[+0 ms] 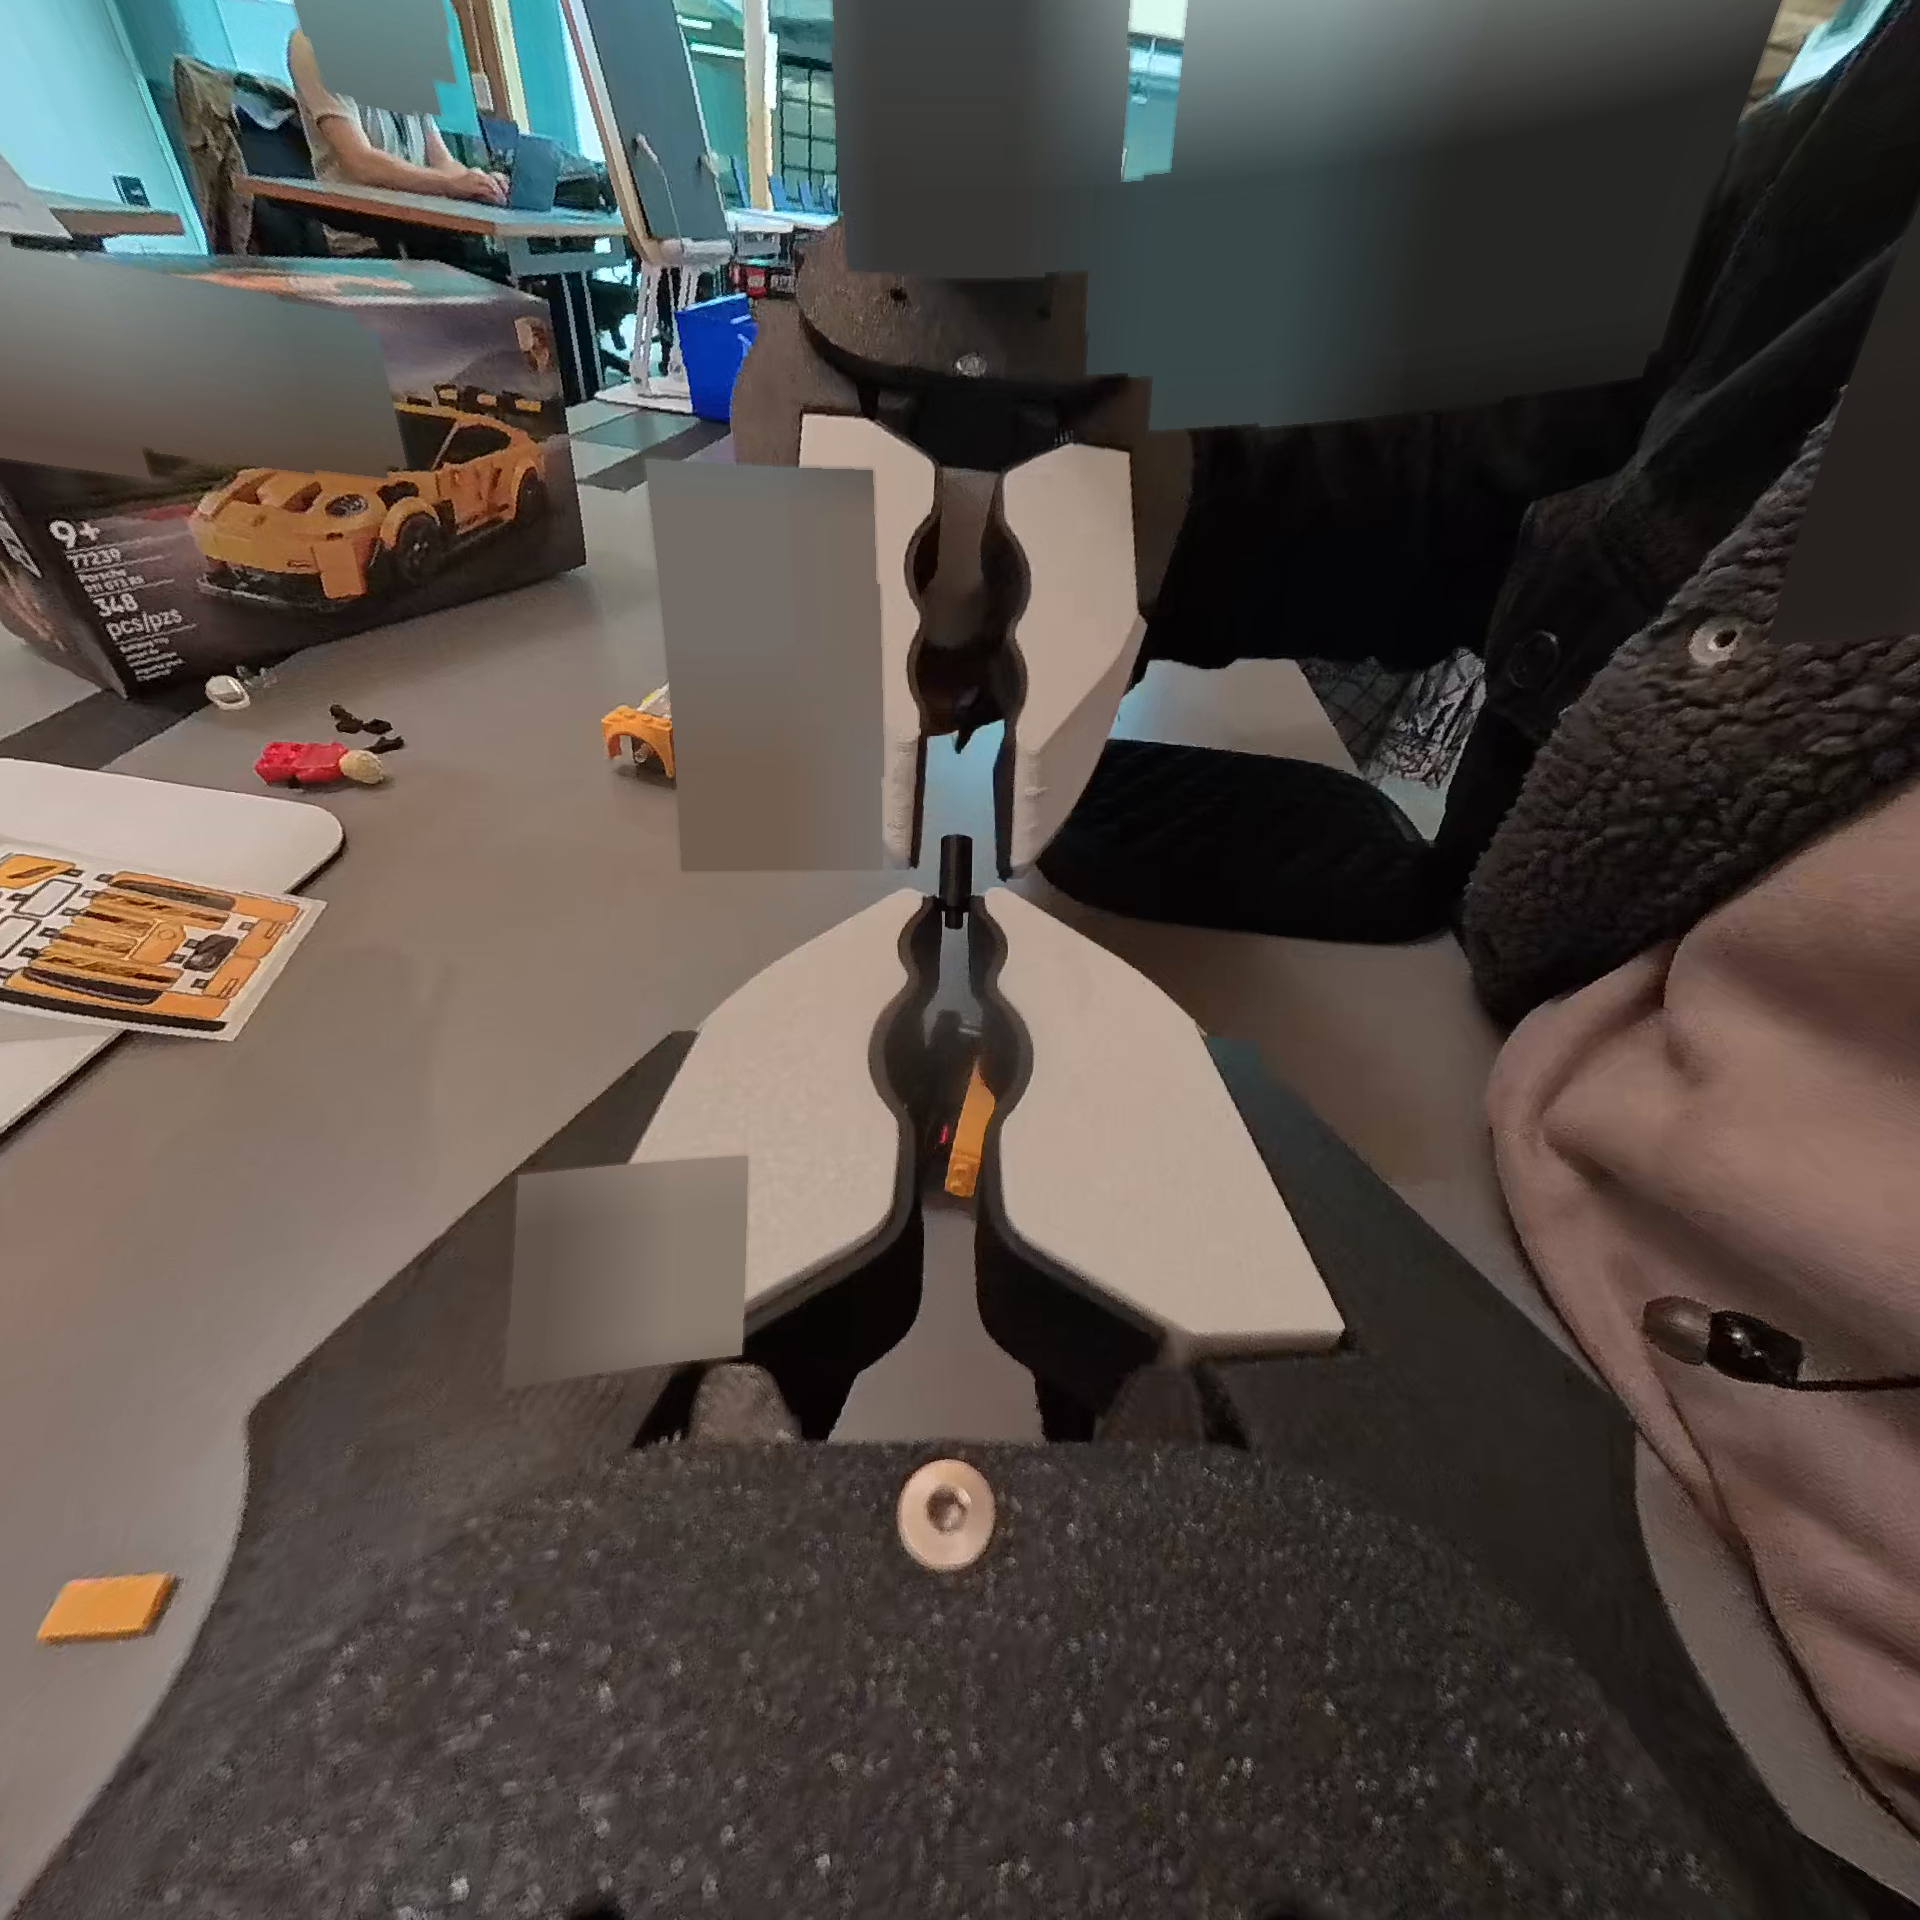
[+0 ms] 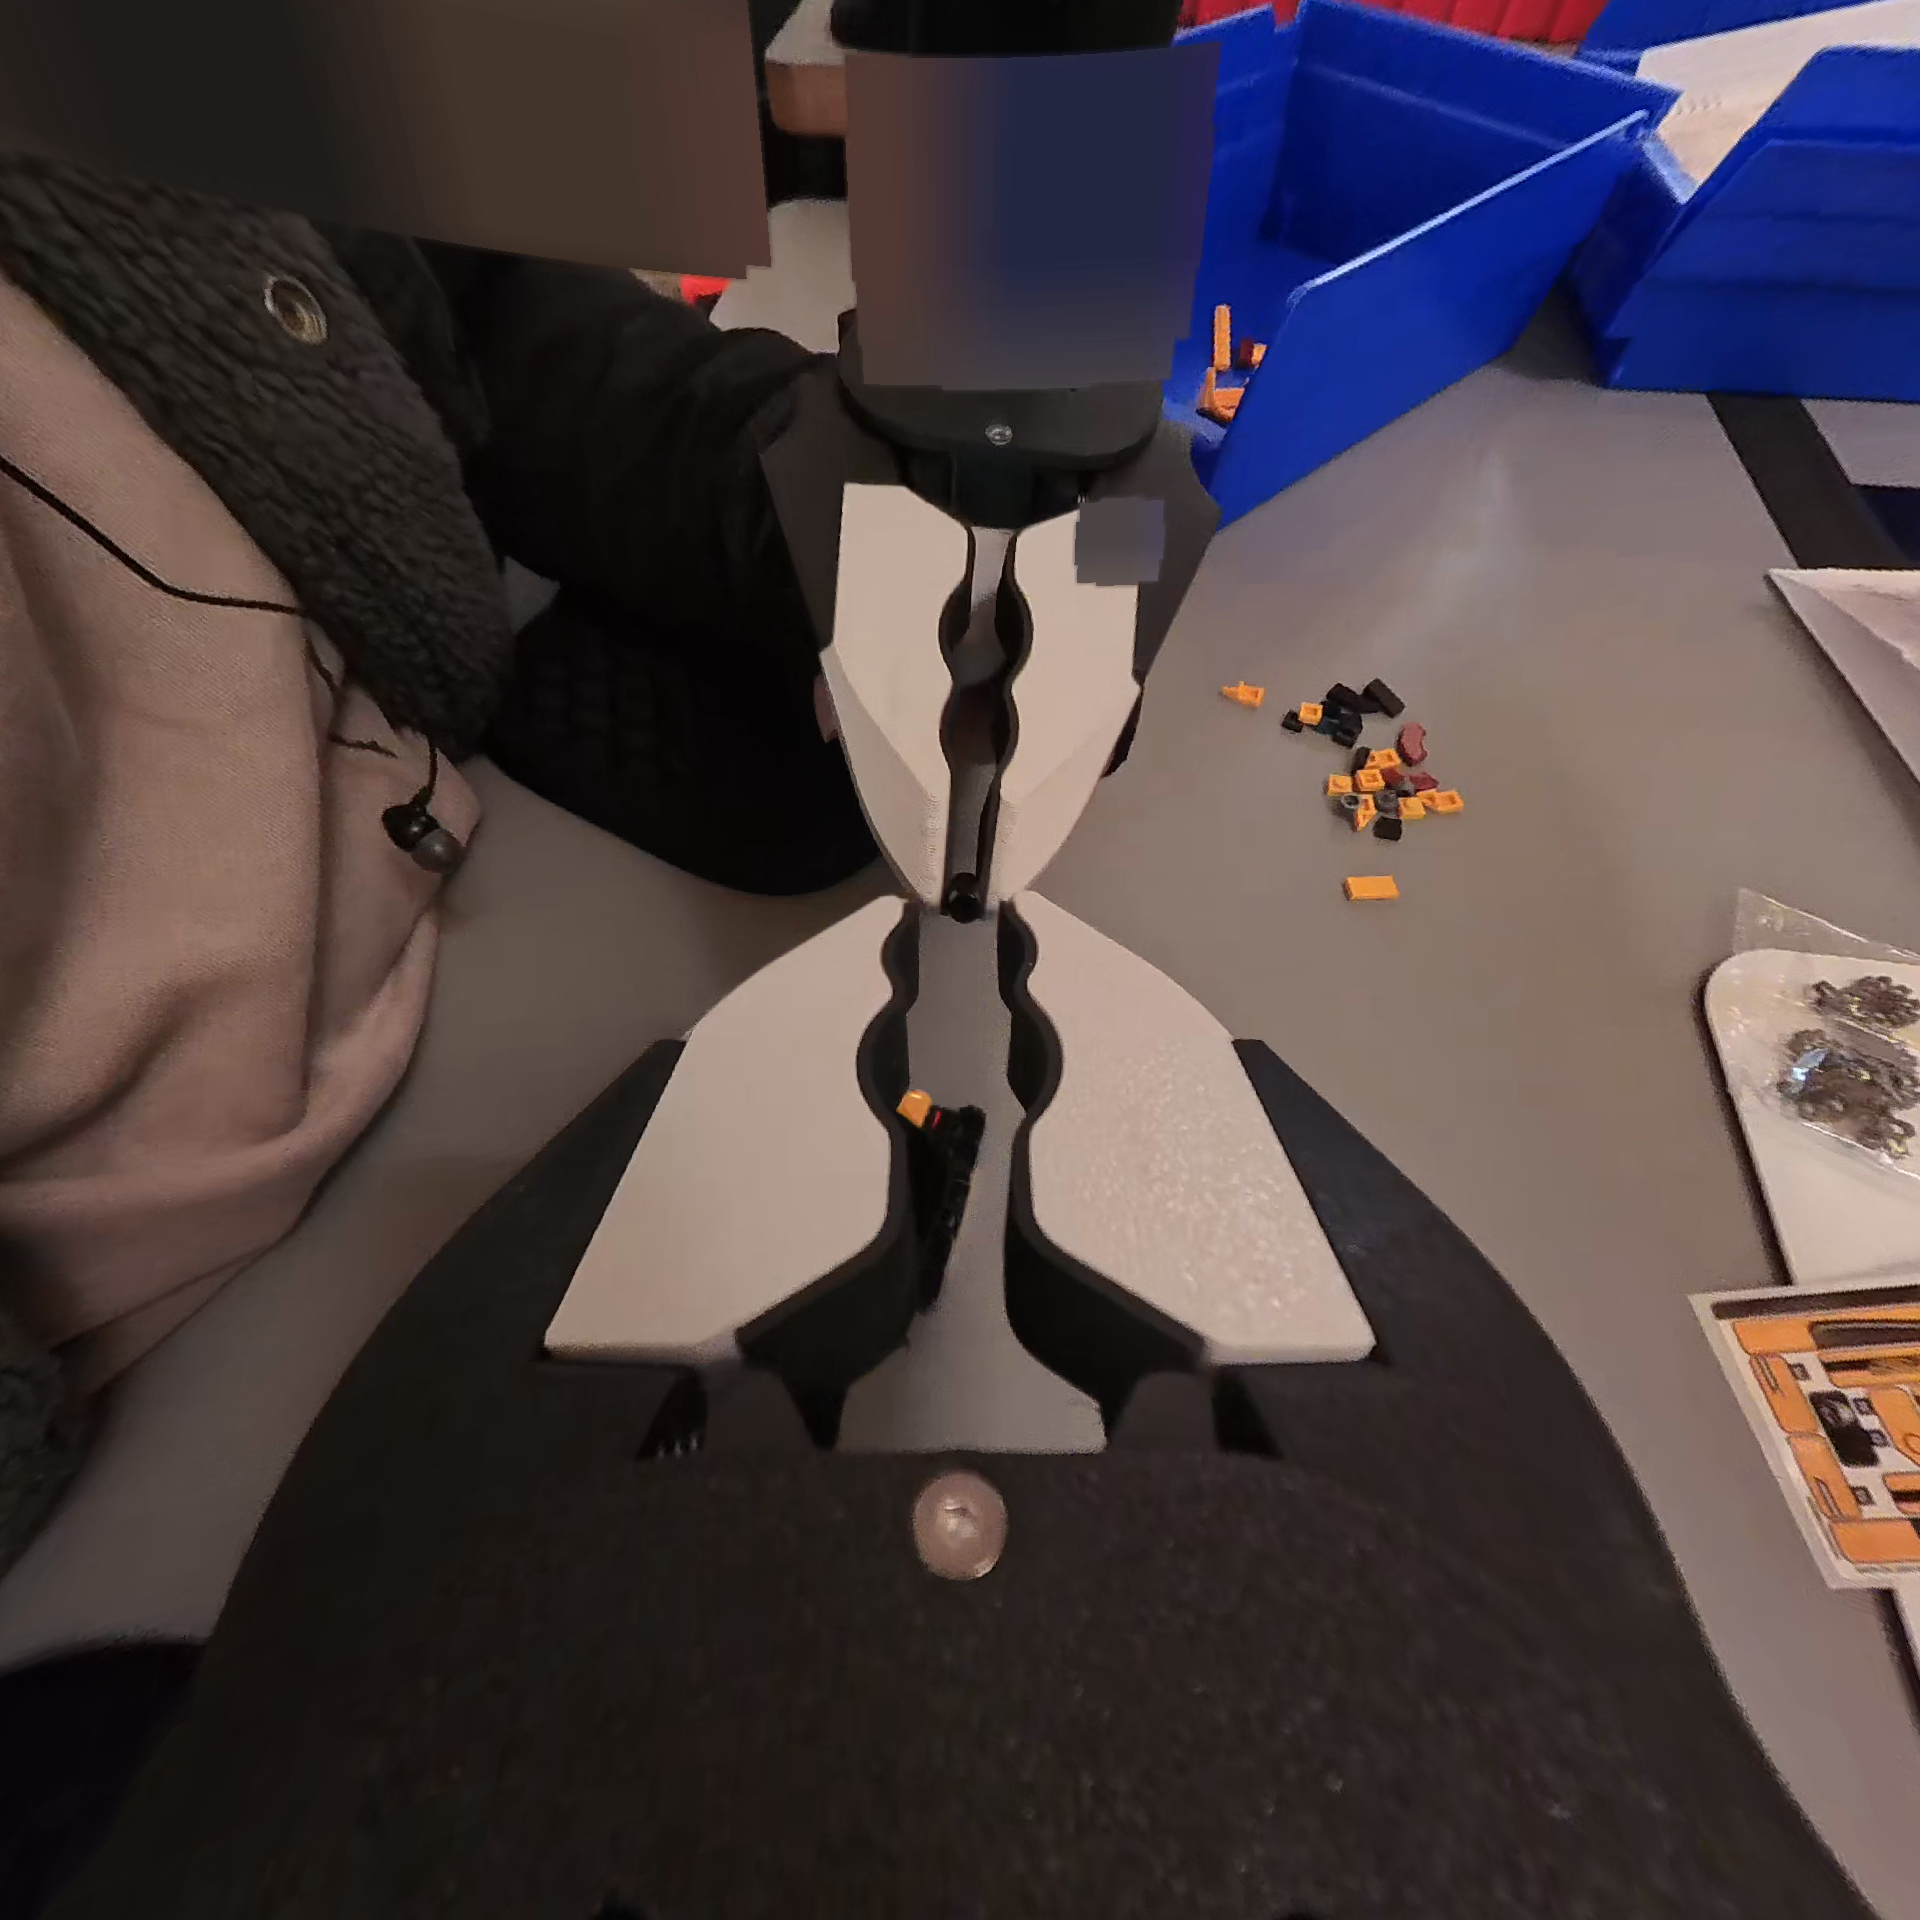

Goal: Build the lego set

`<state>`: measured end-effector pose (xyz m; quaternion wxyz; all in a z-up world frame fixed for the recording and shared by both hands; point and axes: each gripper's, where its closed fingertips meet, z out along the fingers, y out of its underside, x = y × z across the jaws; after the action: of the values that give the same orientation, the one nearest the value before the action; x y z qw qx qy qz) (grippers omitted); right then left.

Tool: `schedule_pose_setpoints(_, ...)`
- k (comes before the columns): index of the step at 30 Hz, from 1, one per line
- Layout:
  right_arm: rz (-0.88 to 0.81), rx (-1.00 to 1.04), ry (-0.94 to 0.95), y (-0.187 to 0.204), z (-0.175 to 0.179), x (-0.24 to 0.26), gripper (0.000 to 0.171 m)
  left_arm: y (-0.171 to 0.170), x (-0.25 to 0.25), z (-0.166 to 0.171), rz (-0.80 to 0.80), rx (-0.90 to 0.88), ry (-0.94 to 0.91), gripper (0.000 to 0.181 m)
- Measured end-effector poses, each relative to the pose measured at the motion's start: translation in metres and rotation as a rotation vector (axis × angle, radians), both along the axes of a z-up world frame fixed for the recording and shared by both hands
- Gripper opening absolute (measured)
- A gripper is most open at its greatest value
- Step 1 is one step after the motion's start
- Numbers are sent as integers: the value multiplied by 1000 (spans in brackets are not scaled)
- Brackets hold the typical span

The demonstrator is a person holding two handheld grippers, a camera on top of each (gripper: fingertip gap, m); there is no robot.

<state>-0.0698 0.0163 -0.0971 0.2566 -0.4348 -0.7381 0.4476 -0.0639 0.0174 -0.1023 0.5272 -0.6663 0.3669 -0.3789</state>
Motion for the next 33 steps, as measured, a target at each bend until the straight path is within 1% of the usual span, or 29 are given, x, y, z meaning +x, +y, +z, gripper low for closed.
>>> schedule_pose_setpoints(7, -4, 39, -21, 1, -5, -1, 5, 1, 2, -7, 5, -4, 45, 5)
schedule_pose_setpoints(13, -21, 38, -48, 4, -7, -1, 5, 4, 0, -8, 29, 17, 54, 5)
schedule_pose_setpoints(14, -28, 47, -71, 7, -9, 0, 5, 5, -1, -12, 36, 18, 83, 5)
schedule_pose_setpoints(17, -64, 87, -199, 19, -20, 5, 5, 10, -5, -36, 49, -9, 213, 20)
schedule_pose_setpoints(20, -75, 180, -321, 27, -36, 11, 5, 3, 0, -63, 2, -80, 336, 34)
schedule_pose_setpoints(22, -74, 187, -376, 27, -45, 15, 5, -4, 6, -79, -40, -128, 392, 40)
schedule_pose_setpoints(27, -66, 168, -434, 23, -57, 24, 5, -4, 13, -102, -56, -156, 527, 41)
schedule_pose_setpoints(30, -68, 155, -437, 21, -59, 27, 5, -2, 19, -106, -70, -155, 535, 41)
schedule_pose_setpoints(32, -71, 141, -438, 20, -59, 28, 5, 0, 21, -106, -65, -143, 541, 38)
schedule_pose_setpoints(33, -71, 138, -445, 19, -61, 29, 5, 2, 20, -107, -53, -131, 551, 32)
